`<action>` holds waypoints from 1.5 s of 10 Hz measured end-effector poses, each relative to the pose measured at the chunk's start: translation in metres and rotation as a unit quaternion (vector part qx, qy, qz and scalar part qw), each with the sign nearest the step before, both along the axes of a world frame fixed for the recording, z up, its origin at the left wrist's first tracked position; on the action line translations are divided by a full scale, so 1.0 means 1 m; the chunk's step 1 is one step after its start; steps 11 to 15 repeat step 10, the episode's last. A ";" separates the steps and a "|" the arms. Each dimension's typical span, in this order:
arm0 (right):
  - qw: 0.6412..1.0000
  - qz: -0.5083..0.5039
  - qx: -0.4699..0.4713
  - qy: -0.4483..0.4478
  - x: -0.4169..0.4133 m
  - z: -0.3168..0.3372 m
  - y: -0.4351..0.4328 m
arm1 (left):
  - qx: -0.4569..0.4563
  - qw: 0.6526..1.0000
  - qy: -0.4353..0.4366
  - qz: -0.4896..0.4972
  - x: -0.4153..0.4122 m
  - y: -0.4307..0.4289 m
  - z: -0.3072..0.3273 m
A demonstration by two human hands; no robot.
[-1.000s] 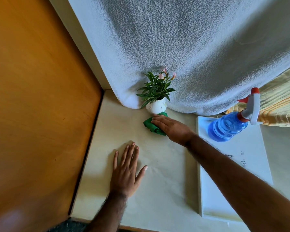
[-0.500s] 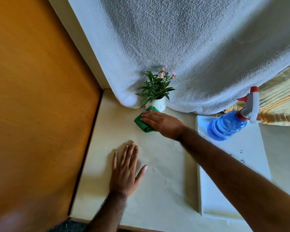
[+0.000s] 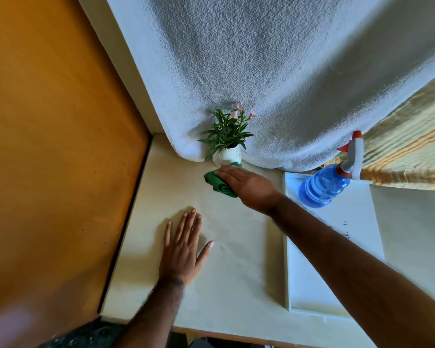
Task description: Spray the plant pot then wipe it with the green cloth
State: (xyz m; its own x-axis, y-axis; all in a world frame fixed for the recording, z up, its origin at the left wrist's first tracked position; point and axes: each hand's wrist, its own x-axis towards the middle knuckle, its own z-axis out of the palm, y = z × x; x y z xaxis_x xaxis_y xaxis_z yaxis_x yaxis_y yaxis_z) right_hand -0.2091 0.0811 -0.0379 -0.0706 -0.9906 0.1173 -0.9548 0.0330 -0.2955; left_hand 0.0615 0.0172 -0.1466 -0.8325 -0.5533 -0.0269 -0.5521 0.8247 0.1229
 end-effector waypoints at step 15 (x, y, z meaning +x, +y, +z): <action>0.959 -0.210 0.183 0.046 0.024 -0.033 0.239 | 0.062 0.995 -0.067 -0.034 -0.006 0.004 0.022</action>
